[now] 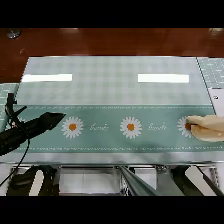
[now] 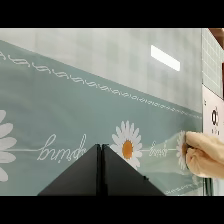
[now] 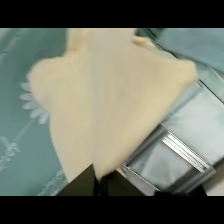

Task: Fold the shirts.

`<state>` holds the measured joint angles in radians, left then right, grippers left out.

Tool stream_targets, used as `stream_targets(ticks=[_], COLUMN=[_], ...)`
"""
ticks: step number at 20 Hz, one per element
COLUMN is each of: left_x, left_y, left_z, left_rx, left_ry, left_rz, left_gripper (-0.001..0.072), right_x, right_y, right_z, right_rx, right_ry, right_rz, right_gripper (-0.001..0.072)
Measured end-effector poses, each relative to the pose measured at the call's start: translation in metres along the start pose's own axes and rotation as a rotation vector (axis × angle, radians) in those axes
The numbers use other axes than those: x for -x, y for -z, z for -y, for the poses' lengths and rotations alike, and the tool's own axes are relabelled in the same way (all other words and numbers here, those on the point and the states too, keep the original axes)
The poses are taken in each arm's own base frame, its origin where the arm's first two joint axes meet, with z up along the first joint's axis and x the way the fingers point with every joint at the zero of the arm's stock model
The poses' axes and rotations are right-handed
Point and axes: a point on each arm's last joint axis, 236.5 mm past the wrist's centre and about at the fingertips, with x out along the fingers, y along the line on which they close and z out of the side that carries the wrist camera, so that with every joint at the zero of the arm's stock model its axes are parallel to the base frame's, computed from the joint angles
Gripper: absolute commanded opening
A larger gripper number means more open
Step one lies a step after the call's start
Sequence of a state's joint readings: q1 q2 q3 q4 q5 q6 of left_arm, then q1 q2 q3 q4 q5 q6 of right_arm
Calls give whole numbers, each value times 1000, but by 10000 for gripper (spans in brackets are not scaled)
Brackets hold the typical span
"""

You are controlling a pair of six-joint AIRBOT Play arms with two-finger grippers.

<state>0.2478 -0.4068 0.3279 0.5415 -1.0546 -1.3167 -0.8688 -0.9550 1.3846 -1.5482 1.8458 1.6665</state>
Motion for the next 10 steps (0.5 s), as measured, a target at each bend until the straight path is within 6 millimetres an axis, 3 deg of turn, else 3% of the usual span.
stream_targets(ticks=[1, 2, 3, 4, 8, 9, 10], left_x=[0, 0, 0, 0, 0, 1, 2], left_y=[0, 0, 0, -1, -9, -16, -24], left_z=[0, 0, 0, 0, -1, 1, 3], left_rx=[1, 1, 0, 0, -2, -7, -14], left_ry=[0, 0, 0, 0, -7, -9, -12], left_rz=[0, 1, 2, 2, 29, 46, 61], left_gripper=[22, 21, 21, 21, 21, 21, 20], right_x=[-6, -11, -15, -20, -31, -31, -29], right_y=[13, 23, 32, 40, 42, 35, 26], right_z=[20, 35, 48, 58, 75, 72, 66], right_rx=[-50, -91, -123, -155, -193, -190, -185], right_ry=[64, 112, 154, 188, 238, 225, 194], right_rz=[-5, -1, 11, 25, 67, 86, 107], right_gripper=[52, 267, 539, 633, 616, 484, 265])
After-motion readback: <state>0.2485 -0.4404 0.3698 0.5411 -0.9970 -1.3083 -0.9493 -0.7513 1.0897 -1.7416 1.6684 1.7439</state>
